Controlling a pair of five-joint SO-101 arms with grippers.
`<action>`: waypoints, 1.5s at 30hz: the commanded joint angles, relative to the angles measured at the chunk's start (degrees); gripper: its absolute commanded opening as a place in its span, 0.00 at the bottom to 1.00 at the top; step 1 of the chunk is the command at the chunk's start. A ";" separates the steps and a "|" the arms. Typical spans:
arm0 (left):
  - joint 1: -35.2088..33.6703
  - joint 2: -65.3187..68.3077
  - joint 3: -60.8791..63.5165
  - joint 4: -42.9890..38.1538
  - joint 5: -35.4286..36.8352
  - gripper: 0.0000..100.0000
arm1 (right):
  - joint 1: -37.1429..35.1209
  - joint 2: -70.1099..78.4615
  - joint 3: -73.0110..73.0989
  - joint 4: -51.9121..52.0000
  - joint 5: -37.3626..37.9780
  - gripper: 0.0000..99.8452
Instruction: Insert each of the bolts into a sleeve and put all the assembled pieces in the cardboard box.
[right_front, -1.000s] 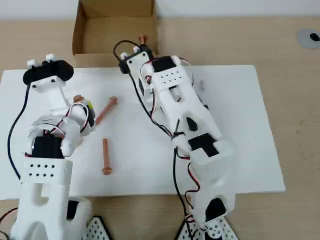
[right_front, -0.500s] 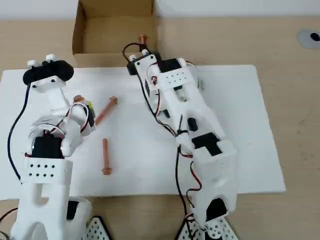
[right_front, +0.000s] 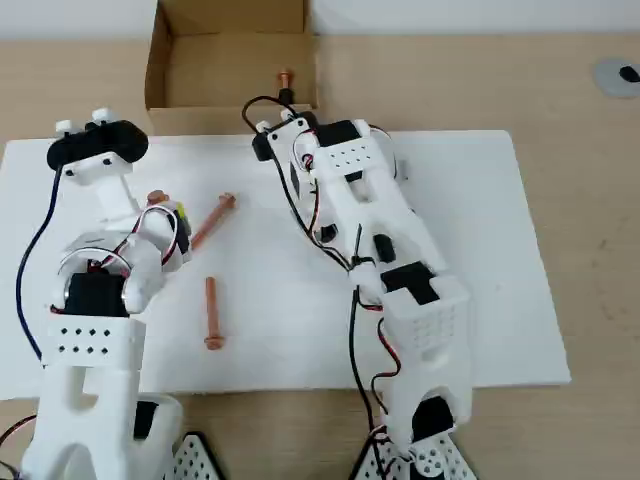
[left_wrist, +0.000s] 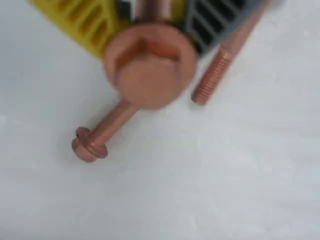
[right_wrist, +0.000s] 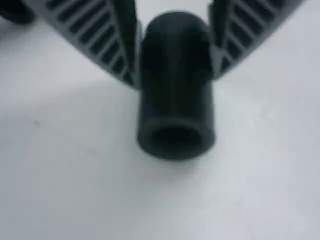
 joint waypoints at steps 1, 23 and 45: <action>-0.53 -1.71 -0.62 -0.97 0.18 0.01 | 0.40 0.40 0.48 1.32 1.93 0.07; 5.71 -1.89 -12.22 9.05 4.75 0.01 | -0.57 -32.92 -11.38 16.18 5.98 0.01; 13.71 -15.96 -31.74 9.85 -3.87 0.00 | -7.08 -100.97 49.63 -5.98 8.18 0.01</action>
